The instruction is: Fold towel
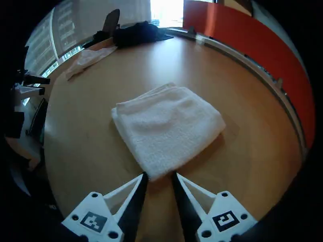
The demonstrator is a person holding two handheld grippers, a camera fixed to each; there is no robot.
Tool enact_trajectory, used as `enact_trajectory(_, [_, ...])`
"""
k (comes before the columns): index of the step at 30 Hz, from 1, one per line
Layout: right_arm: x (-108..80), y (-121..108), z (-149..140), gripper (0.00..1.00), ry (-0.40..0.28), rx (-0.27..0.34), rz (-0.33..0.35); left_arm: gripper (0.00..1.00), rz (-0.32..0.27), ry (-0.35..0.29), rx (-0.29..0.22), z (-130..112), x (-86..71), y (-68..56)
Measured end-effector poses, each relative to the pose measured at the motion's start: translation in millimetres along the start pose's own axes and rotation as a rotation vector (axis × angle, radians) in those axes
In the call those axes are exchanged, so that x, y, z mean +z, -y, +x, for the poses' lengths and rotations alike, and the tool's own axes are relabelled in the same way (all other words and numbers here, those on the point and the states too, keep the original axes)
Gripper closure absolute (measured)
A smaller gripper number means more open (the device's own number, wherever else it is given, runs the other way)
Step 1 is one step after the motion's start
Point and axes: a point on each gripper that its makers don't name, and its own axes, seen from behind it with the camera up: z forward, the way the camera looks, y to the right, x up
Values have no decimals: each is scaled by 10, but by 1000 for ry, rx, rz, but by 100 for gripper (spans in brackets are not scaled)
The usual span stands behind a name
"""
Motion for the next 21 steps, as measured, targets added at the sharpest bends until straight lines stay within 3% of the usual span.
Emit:
enact_trajectory(10, [-31,-3,-3,93,1,-10,-1,10,-6,-4,6,7,-6,-18])
enact_trajectory(21, [-147,-49,185,95,-33,-25,-4,10,-8,-11,10,22,3,-10])
